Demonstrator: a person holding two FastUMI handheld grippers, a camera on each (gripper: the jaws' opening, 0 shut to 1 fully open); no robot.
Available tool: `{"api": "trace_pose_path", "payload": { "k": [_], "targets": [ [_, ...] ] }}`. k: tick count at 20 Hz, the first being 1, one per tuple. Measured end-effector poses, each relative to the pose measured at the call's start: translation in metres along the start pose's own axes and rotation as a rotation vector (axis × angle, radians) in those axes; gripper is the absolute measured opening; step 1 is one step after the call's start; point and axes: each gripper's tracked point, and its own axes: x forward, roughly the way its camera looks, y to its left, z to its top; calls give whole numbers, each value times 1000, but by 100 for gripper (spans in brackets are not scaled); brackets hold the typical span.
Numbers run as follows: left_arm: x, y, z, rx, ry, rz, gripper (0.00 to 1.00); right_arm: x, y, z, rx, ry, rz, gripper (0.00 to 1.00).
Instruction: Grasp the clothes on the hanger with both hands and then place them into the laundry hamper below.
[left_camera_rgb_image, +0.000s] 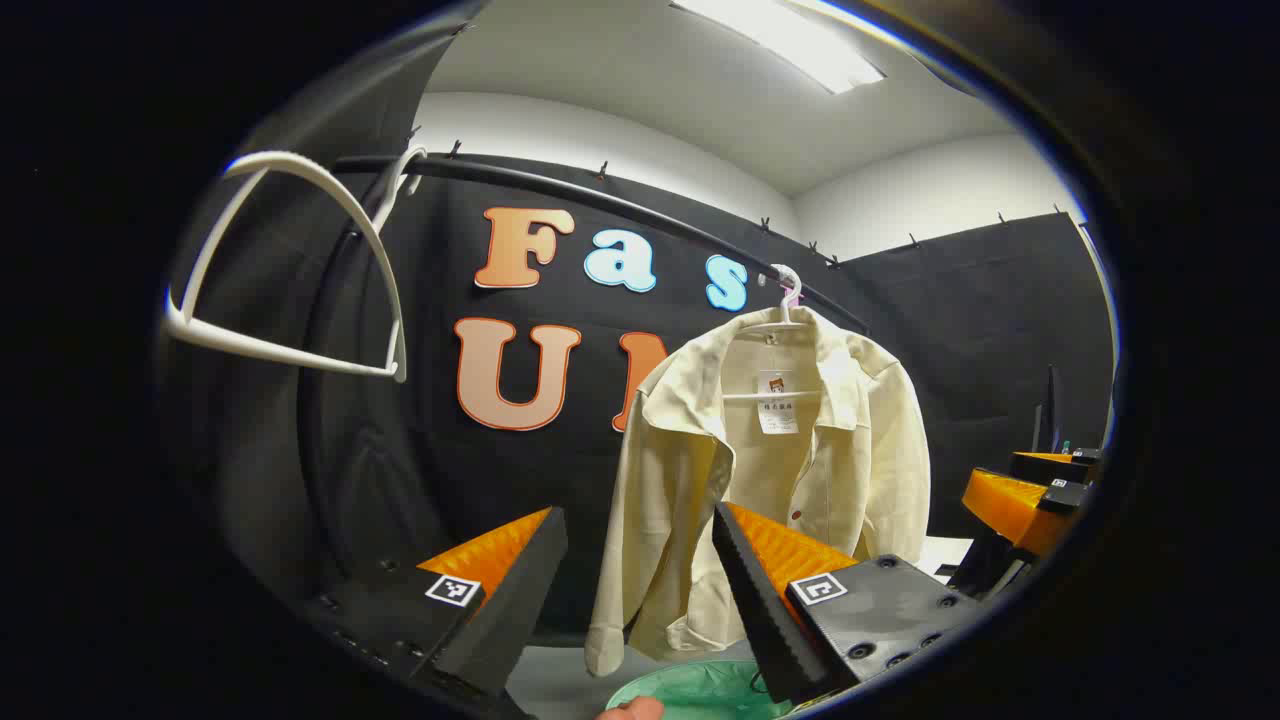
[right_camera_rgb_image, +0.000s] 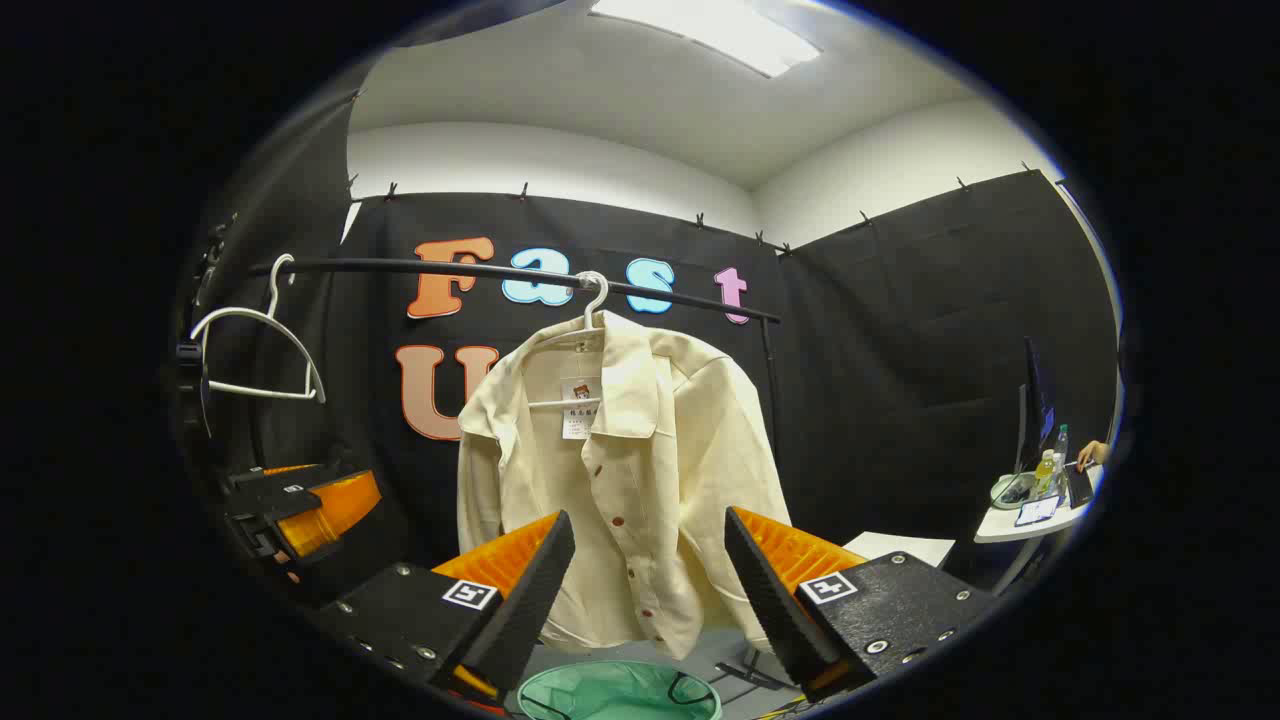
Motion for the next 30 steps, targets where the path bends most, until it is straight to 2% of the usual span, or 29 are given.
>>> {"api": "trace_pose_path", "payload": {
  "k": [15,16,17,18,19,27,30],
  "targets": [
    [-23,-6,10,-4,-9,7,96,-23,-9,2,-10,5,0,94],
    [-25,-7,10,-2,-9,9,100,-23,-10,3,-11,3,2,94],
    [-28,-9,11,-4,-9,9,96,-25,-9,4,-14,1,6,94],
    [-30,-10,11,-7,-8,8,100,-26,-11,5,-16,0,9,94],
    [-31,-11,11,-9,-6,9,96,-26,-11,6,-18,-1,14,94],
    [-27,-13,10,-18,1,42,96,-17,-23,-10,3,48,44,94],
    [-25,-19,7,-31,5,10,97,-8,-22,-16,-8,59,20,94]
  ]
}}
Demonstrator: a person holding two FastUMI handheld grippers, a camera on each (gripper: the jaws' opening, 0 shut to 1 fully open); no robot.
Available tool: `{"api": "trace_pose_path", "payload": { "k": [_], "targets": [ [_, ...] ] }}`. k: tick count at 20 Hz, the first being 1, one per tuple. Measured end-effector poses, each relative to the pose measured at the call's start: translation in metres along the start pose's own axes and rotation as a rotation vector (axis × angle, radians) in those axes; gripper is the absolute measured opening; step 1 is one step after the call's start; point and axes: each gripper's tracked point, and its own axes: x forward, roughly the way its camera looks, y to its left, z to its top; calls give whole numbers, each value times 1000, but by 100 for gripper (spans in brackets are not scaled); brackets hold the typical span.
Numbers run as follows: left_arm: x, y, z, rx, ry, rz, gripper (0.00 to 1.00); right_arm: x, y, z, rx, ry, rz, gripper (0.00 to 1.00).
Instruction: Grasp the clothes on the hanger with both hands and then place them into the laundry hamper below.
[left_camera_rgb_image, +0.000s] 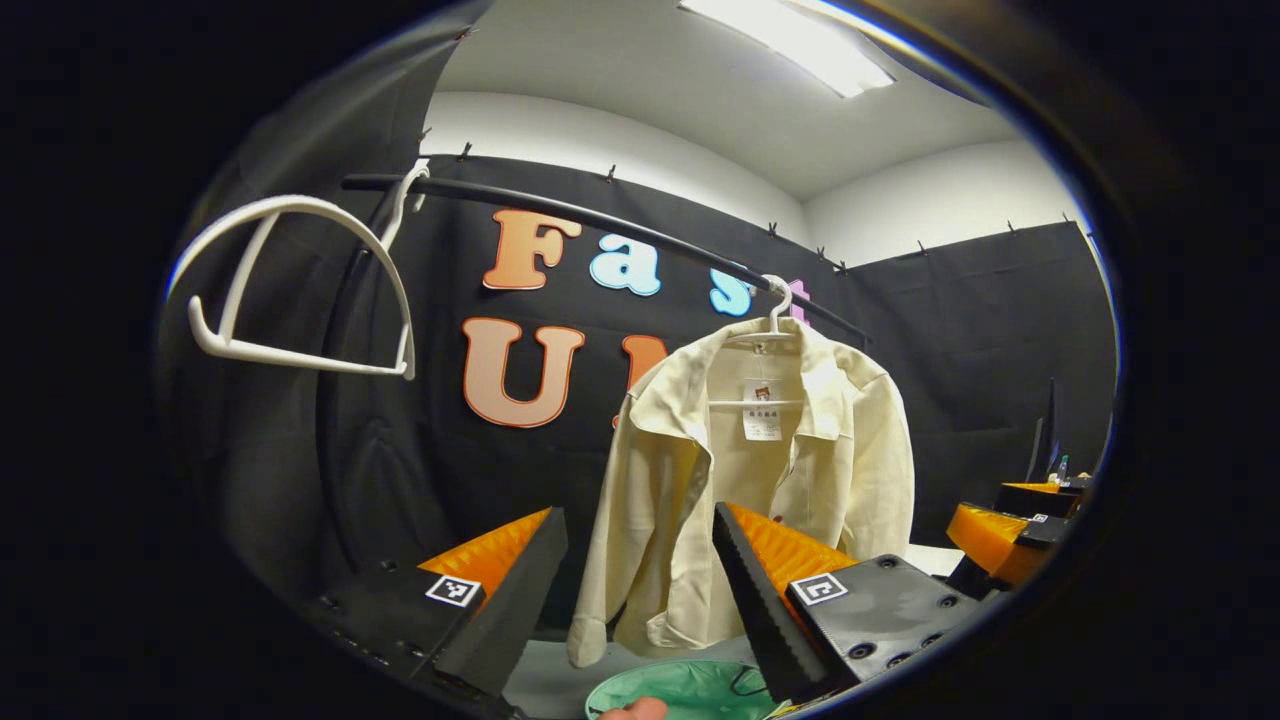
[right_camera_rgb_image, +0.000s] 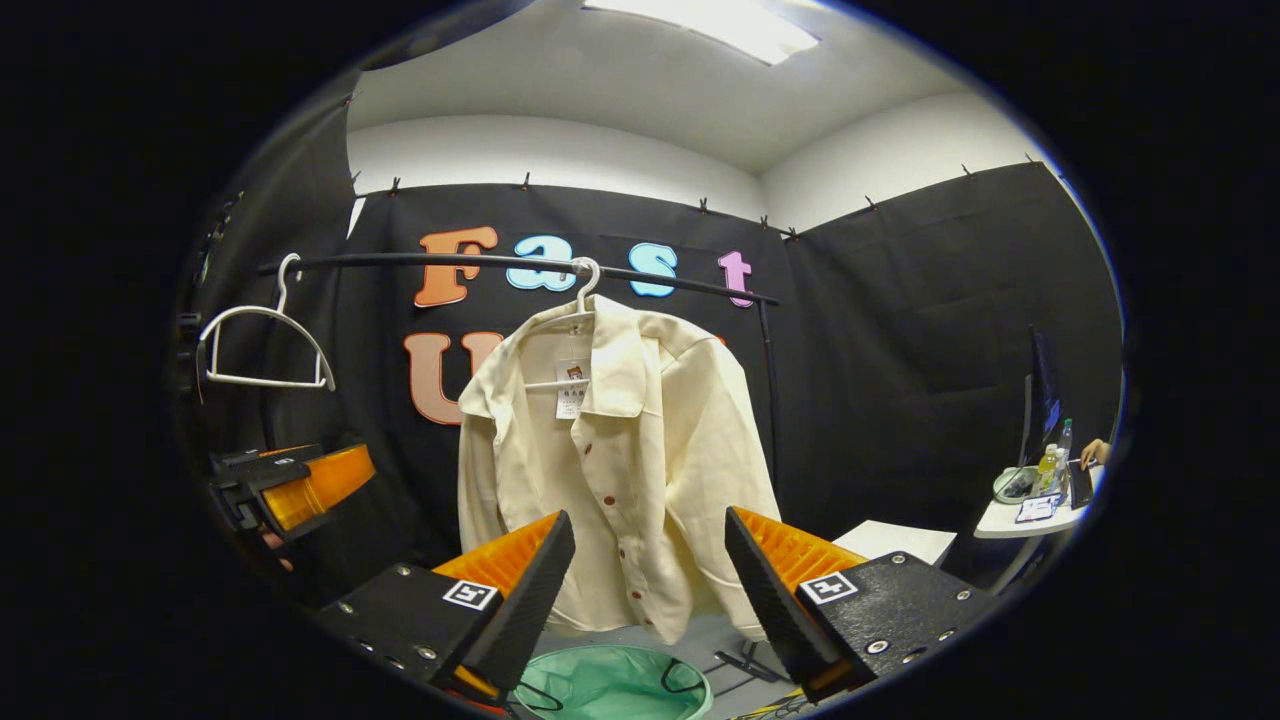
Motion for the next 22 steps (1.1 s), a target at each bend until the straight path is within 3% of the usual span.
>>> {"api": "trace_pose_path", "payload": {
  "k": [10,15,22],
  "targets": [
    [51,3,-19,-21,-2,-117,96,56,20,-16,-4,22,-99,94],
    [66,12,-31,-54,24,-46,97,124,23,-15,-10,21,-28,94],
    [67,16,-32,4,13,17,96,217,11,-55,-31,107,20,94]
  ]
}}
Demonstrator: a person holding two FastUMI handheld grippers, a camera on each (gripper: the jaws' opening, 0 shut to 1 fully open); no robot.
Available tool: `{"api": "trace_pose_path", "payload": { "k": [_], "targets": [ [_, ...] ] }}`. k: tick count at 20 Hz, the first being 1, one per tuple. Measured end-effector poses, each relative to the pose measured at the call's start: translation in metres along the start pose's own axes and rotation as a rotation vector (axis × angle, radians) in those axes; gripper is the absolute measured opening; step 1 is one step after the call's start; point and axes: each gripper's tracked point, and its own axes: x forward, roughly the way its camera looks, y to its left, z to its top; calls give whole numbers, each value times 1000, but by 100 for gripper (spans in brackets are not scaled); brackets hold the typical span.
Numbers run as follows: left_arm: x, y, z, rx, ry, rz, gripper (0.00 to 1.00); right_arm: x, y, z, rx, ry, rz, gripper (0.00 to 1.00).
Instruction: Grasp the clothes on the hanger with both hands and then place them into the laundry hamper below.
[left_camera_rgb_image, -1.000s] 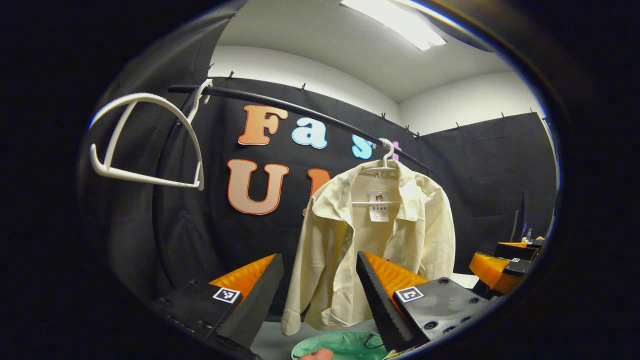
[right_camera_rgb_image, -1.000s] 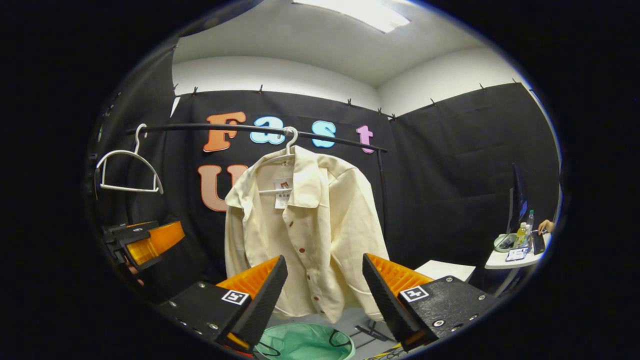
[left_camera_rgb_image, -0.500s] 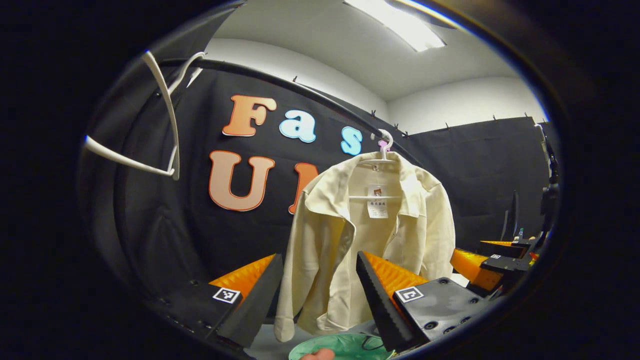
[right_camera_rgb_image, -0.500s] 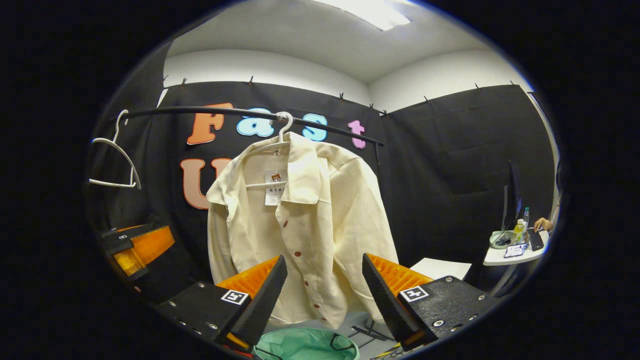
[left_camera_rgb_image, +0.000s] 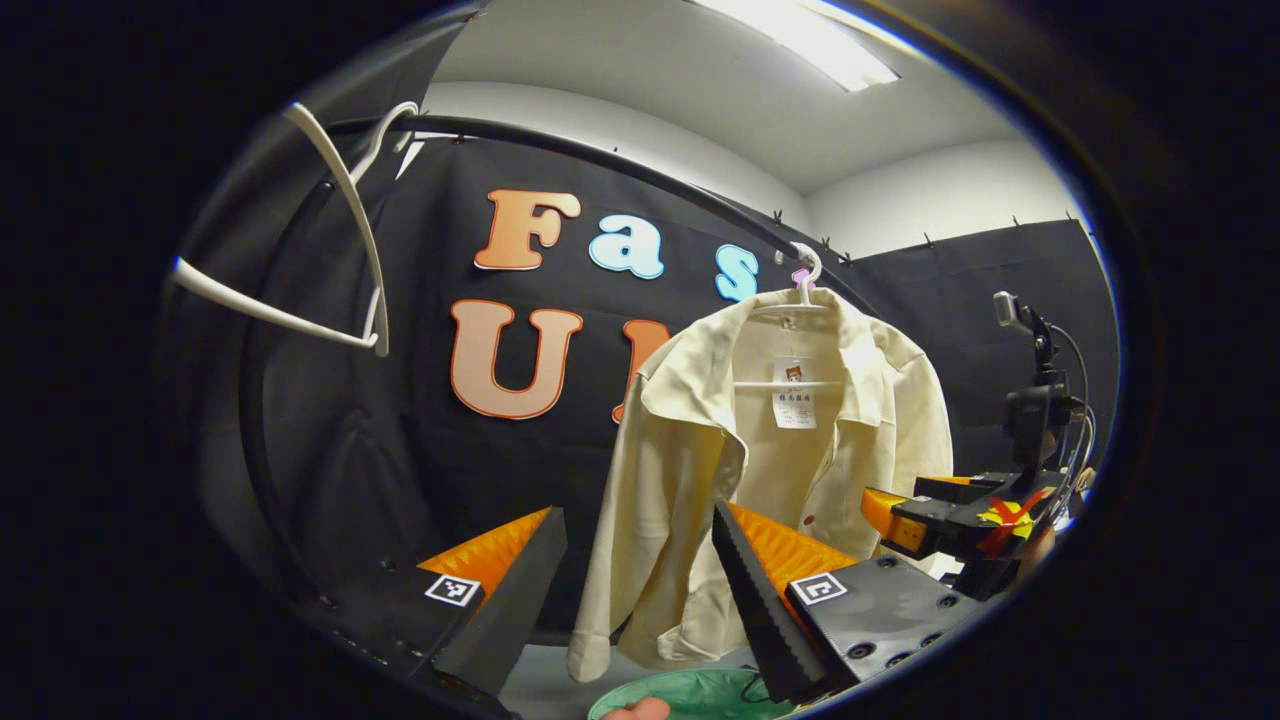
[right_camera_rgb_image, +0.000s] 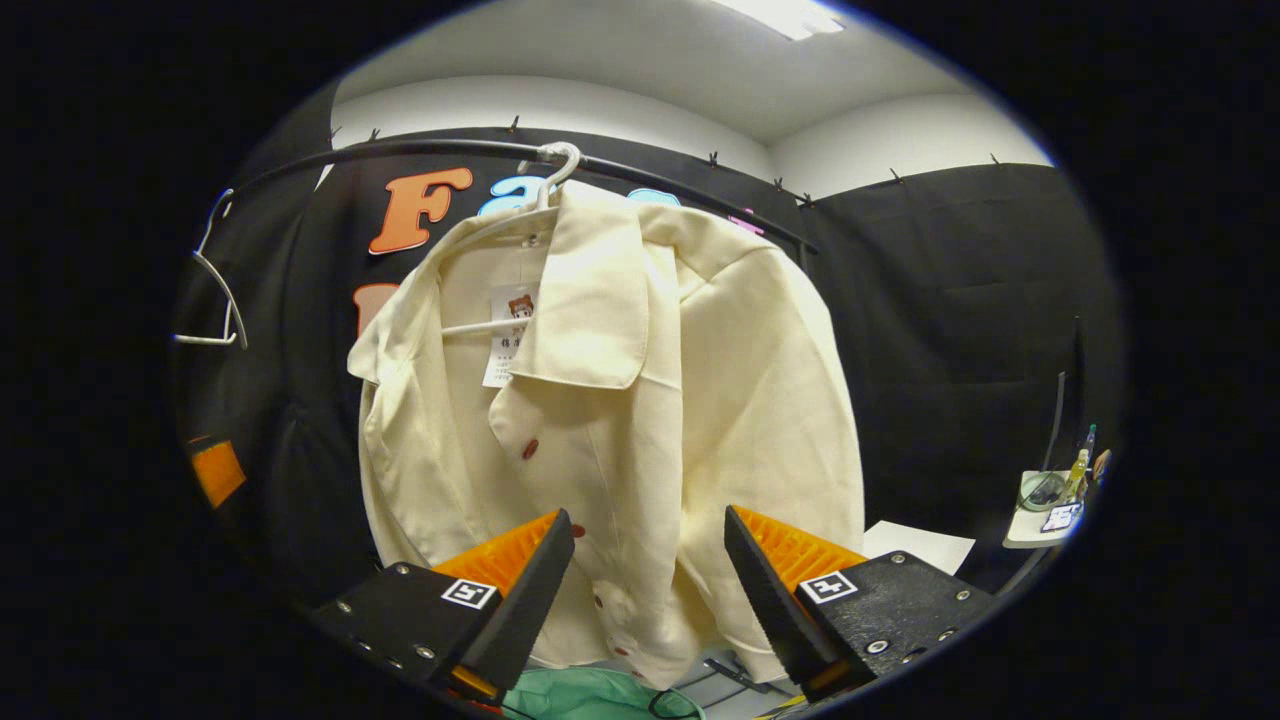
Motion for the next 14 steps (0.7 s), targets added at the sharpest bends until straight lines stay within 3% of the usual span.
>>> {"api": "trace_pose_path", "payload": {
  "k": [10,12,13,14],
  "targets": [
    [17,1,-8,37,2,17,96,67,28,-30,-40,73,56,94],
    [21,-6,-12,45,4,-6,100,71,18,-29,-94,67,8,79],
    [24,-11,-14,47,1,-23,100,70,10,-28,-116,64,-20,58],
    [27,-16,-13,48,0,-40,100,70,6,-26,-122,61,-29,47]
  ]
}}
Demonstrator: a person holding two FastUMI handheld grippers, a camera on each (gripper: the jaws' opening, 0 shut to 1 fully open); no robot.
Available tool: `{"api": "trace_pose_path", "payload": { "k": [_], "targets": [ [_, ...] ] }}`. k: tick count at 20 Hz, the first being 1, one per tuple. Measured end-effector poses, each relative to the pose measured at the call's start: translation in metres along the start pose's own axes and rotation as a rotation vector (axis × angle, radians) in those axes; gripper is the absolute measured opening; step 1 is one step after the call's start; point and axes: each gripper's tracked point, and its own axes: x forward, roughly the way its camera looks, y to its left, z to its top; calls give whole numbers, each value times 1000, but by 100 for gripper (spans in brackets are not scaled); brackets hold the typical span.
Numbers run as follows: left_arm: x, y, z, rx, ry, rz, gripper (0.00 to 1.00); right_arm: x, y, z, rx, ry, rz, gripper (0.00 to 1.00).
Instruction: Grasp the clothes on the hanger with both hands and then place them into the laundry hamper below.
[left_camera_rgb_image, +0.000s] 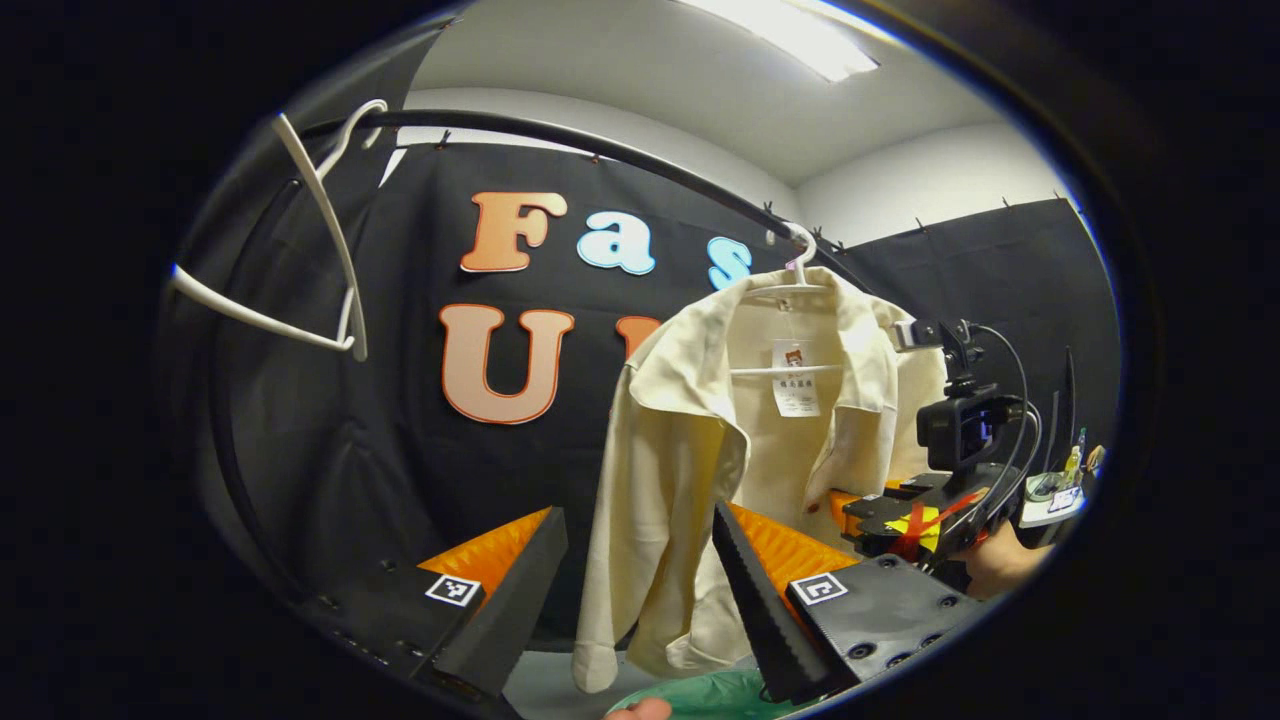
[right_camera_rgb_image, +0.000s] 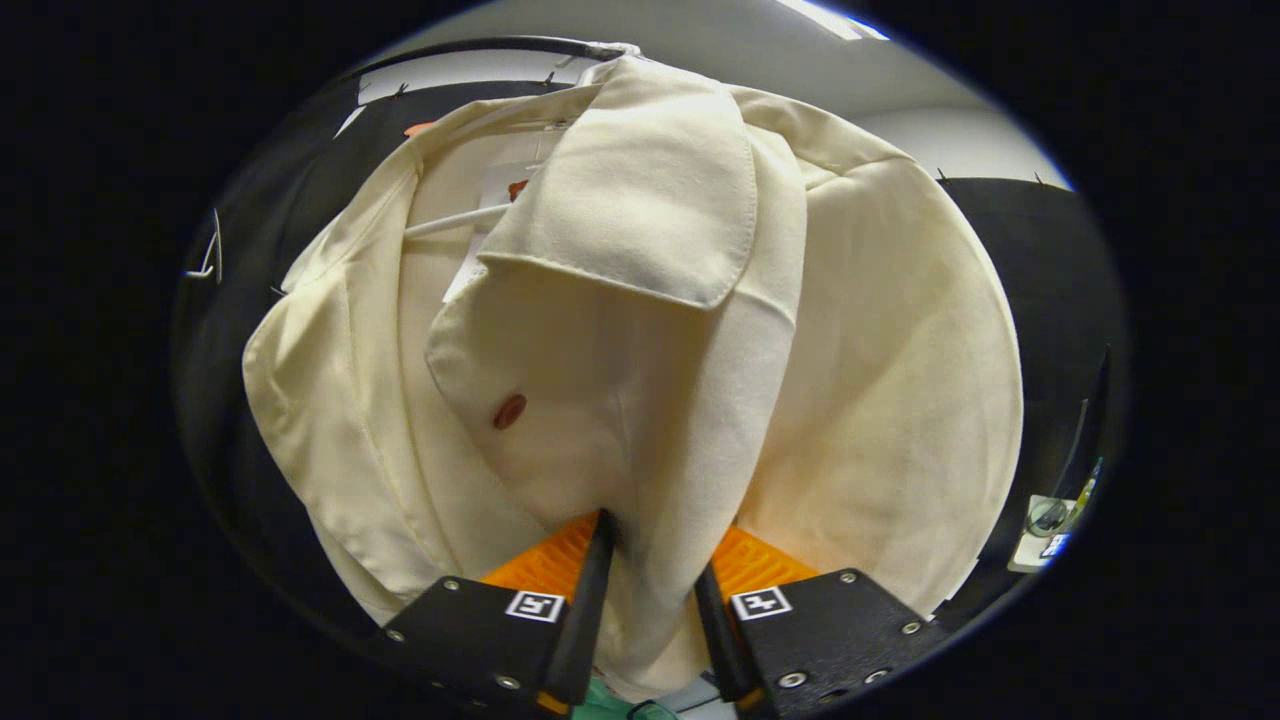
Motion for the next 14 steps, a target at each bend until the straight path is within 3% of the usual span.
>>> {"api": "trace_pose_path", "payload": {
  "k": [1,3,10,12,13,14],
  "targets": [
    [3,-6,-3,-3,2,-16,100,-2,-3,1,8,2,3,24],
    [14,-19,-9,-24,12,-43,100,-10,-10,2,37,4,16,3],
    [73,-62,-40,-144,64,-112,97,-57,-43,24,73,-47,19,0],
    [98,-62,-54,-182,73,-61,93,-66,-50,31,75,-54,14,0],
    [109,-60,-61,-184,71,-21,100,-71,-52,35,77,-60,13,0],
    [121,-61,-66,-183,68,1,100,-74,-54,37,74,-63,13,0]
  ]
}}
